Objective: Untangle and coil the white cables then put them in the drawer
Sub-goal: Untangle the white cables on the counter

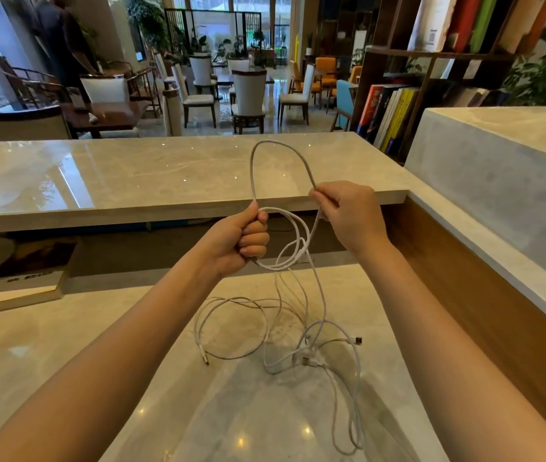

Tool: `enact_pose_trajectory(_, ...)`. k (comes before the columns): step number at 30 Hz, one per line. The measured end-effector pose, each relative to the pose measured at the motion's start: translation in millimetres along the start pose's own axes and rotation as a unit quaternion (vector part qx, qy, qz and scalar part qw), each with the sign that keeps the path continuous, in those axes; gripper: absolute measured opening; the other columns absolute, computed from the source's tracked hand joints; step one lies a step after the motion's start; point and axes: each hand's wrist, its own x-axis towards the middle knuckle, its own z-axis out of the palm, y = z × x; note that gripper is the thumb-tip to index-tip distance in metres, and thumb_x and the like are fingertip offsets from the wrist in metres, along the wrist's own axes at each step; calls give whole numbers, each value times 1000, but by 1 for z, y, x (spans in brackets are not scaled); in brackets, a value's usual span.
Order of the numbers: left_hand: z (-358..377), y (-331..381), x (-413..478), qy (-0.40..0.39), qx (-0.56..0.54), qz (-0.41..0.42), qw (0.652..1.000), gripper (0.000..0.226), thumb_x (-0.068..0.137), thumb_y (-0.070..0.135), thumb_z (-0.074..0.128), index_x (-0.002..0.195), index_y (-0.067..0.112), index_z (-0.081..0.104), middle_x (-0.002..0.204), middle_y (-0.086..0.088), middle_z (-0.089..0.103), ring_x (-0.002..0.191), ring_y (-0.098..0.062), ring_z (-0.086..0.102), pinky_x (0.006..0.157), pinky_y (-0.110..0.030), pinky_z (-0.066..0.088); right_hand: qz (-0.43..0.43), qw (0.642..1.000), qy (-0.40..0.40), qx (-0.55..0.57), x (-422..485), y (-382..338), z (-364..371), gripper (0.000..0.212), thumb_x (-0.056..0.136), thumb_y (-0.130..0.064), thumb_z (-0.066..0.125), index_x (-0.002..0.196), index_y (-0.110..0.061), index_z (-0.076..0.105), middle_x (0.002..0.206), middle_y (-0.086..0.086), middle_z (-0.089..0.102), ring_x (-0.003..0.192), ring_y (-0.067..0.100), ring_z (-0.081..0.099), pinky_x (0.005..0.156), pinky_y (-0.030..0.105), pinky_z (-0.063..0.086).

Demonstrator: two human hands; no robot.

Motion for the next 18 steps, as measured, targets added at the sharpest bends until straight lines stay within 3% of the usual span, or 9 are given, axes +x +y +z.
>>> enact_pose_trajectory(6, -1, 0, 0, 11, -7, -1, 1000, 35, 99, 35, 36, 76, 12, 49, 47, 8, 31, 36, -4, 26, 35, -15, 21, 54, 980, -150, -115, -8, -1, 4, 27, 97, -23, 47, 100, -7, 69, 89, 11, 67, 84, 26, 60, 68, 29, 37)
enact_pose_trajectory(11, -2, -4, -1, 54, 25, -6, 998, 36, 100, 35, 36, 76, 12, 50, 49, 7, 31, 38, -6, 27, 35, -16, 23, 133, 918, -242, -285, -4, -8, 3, 22, 97, -12, 47, 109, -5, 65, 89, 12, 64, 70, 26, 50, 62, 30, 39)
enact_pose_trajectory(14, -2, -6, -1, 64, 35, -17, 997, 36, 100, 34, 36, 76, 12, 51, 50, 6, 32, 38, -6, 27, 36, -16, 23, 109, 931, -207, -279, -10, -3, 3, 21, 97, -12, 48, 109, -6, 64, 85, 11, 61, 70, 26, 52, 60, 30, 35)
enact_pose_trajectory(18, 2, -9, -2, 58, 49, -16, 997, 36, 100, 34, 36, 76, 13, 51, 52, 6, 31, 41, -6, 25, 39, -17, 21, 44, 977, -47, -202, -19, 6, 1, 18, 94, -9, 52, 104, -2, 66, 90, 16, 68, 78, 29, 63, 60, 28, 38)
